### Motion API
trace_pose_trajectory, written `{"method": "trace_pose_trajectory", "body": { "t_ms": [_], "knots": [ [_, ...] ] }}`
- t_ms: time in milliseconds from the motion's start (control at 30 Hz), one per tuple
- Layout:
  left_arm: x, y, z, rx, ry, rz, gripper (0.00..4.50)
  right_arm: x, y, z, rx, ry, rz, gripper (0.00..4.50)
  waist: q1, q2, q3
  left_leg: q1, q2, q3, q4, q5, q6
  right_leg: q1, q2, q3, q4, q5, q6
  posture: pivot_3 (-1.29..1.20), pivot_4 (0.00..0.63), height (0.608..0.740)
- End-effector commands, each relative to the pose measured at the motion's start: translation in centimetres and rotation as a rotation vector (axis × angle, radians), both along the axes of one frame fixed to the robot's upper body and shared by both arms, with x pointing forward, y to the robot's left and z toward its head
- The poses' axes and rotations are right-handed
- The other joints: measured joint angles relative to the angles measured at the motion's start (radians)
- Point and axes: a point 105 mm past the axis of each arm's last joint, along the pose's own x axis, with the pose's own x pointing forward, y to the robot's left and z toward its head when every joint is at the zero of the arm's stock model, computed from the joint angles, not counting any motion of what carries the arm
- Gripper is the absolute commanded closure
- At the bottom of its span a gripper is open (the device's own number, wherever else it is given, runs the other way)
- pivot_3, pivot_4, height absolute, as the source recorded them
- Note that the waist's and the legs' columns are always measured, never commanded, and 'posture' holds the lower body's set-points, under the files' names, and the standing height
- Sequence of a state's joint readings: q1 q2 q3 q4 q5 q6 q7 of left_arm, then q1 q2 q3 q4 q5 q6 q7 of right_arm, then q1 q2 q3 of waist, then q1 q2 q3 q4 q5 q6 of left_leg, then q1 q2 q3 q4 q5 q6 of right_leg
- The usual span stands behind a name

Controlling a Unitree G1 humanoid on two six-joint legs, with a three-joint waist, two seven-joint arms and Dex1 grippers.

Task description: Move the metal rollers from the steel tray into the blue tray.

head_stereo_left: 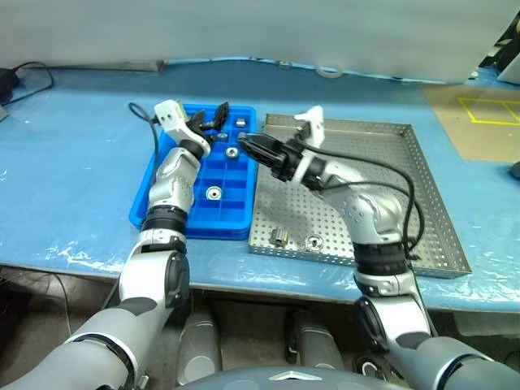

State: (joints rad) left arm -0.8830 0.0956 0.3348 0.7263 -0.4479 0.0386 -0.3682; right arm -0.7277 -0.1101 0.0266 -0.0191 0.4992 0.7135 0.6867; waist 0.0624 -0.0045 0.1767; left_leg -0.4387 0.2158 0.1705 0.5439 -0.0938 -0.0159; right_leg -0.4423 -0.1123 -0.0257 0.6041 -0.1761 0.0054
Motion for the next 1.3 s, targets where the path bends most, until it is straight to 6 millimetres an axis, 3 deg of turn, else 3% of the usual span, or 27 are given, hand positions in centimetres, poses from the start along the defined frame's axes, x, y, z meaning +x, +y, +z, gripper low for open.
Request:
{"method": "trace_pose_trajectory", "body": {
  "t_ms": [33, 100, 200, 300, 500, 633, 700, 767, 833, 967, 1033, 1100, 1200, 1300],
  "knots": [
    [-0.7, 3.5, 2.7, -0.011, -0.095, 0.134, 0.28, 0.3, 1.4, -0.9, -0.069, -0.008, 0.073, 3.74, 0.02, 0.0, 0.0, 0.0, 0.001, 0.0, 0.0, 0.0, 0.0, 0.0, 0.0, 0.0, 0.0, 0.0, -0.001, 0.11, 0.15, 0.74],
    [-0.9, 4.9, 2.8, -0.003, -0.095, 0.197, 0.28, 1.0, 1.7, -1.6, -0.105, -0.001, 0.072, 4.45, 0.043, 0.0, 0.0, 0.0, 0.002, 0.0, 0.0, 0.0, 0.0, 0.0, 0.0, -0.001, 0.0, -0.001, -0.001, 0.14, 0.15, 0.74],
    [-2.2, 7.6, 2.5, 0.002, -0.094, 0.288, 0.28, 1.9, 1.8, -3.4, -0.185, 0.011, 0.091, 4.48, 0.067, 0.0, 0.0, -0.001, 0.001, 0.0, 0.0, 0.0, -0.001, 0.0, 0.0, -0.001, 0.0, -0.001, -0.001, 0.22, 0.15, 0.74],
    [-3.2, 8.7, 1.8, 0.007, -0.08, 0.327, 0.28, 3.6, 1.1, -4.4, -0.229, 0.027, 0.034, 4.48, 0.085, 0.0, 0.0, -0.001, 0.001, 0.0, -0.001, 0.0, -0.001, 0.0, 0.0, -0.002, 0.0, -0.001, -0.002, 0.26, 0.15, 0.74],
    [-4.0, 8.1, 1.4, -0.005, -0.066, 0.325, 0.28, 6.1, -0.2, -4.6, -0.293, 0.007, -0.085, 4.48, 0.111, 0.0, 0.0, -0.001, 0.003, -0.001, -0.001, 0.001, -0.002, 0.0, 0.0, -0.002, 0.002, -0.002, -0.001, 0.28, 0.15, 0.74],
    [-3.8, 7.4, 1.7, -0.004, -0.073, 0.306, 0.28, 10.3, -3.3, -6.2, -0.577, -0.113, -0.45, 4.48, 0.117, 0.0, 0.0, 0.0, 0.003, -0.001, -0.001, 0.002, -0.003, 0.0, 0.0, -0.002, 0.003, -0.004, 0.003, 0.27, 0.15, 0.74],
    [-3.7, 7.3, 1.7, -0.004, -0.07, 0.3, 0.28, 11.1, -3.7, -5.2, -0.54, -0.148, -0.528, 4.48, 0.116, 0.0, 0.0, -0.001, 0.003, -0.001, -0.001, 0.002, -0.004, -0.001, 0.0, -0.002, 0.003, -0.005, 0.004, 0.27, 0.15, 0.74],
    [-3.5, 7.3, 1.4, -0.022, -0.055, 0.296, 0.28, 11.2, -3.6, -3.2, -0.379, -0.127, -0.544, 4.48, 0.115, 0.0, 0.0, -0.001, 0.003, -0.001, -0.001, 0.002, -0.004, -0.002, 0.001, -0.002, 0.003, -0.005, 0.004, 0.27, 0.15, 0.74],
    [-3.3, 7.5, 1.3, -0.036, -0.043, 0.296, 0.28, 10.8, -3.4, -1.1, -0.183, -0.07, -0.493, 4.48, 0.114, 0.0, 0.0, -0.002, 0.004, -0.001, -0.002, 0.002, -0.004, -0.003, 0.002, -0.001, 0.002, -0.005, 0.004, 0.27, 0.15, 0.74],
    [-2.7, 7.1, 1.2, -0.052, -0.032, 0.276, 0.28, 9.0, -3.8, 1.2, -0.021, -0.048, -0.357, 4.48, 0.113, 0.0, 0.0, -0.007, 0.006, 0.0, -0.002, 0.002, -0.004, -0.009, 0.004, -0.001, 0.002, -0.001, -0.003, 0.2, 0.15, 0.74],
    [-2.1, 5.8, 1.3, -0.05, -0.032, 0.229, 0.28, 6.5, -4.6, 2.2, 0.045, -0.034, -0.219, 4.48, 0.117, 0.0, 0.0, -0.009, 0.006, 0.0, -0.001, 0.002, -0.004, -0.01, 0.005, -0.001, 0.002, 0.0, -0.003, 0.14, 0.15, 0.74],
    [-1.7, 4.3, 1.5, -0.041, -0.039, 0.178, 0.28, 3.4, -5.1, 2.0, 0.029, -0.013, -0.069, 4.48, 0.122, 0.0, 0.0, -0.009, 0.006, 0.0, 0.0, 0.002, -0.003, -0.009, 0.005, -0.001, 0.002, -0.001, -0.003, 0.11, 0.15, 0.74],
    [-1.2, 1.9, 1.9, -0.015, -0.062, 0.086, 0.28, -1.1, -6.2, -2.1, -0.212, 0.02, 0.069, 4.48, 0.126, 0.0, 0.0, -0.007, 0.004, 0.0, 0.002, 0.001, -0.002, -0.004, 0.004, -0.001, 0.0, -0.001, -0.002, 0.06, 0.15, 0.74],
    [-1.0, -0.1, 2.1, -0.002, -0.076, -0.002, 0.28, -3.5, -8.2, -7.4, -0.533, 0.065, 0.072, 4.48, 0.115, 0.0, 0.0, 0.001, 0.005, 0.0, 0.0, 0.001, -0.002, 0.004, 0.003, -0.001, -0.002, -0.005, 0.005, 0.01, 0.15, 0.74]
  ]
}}
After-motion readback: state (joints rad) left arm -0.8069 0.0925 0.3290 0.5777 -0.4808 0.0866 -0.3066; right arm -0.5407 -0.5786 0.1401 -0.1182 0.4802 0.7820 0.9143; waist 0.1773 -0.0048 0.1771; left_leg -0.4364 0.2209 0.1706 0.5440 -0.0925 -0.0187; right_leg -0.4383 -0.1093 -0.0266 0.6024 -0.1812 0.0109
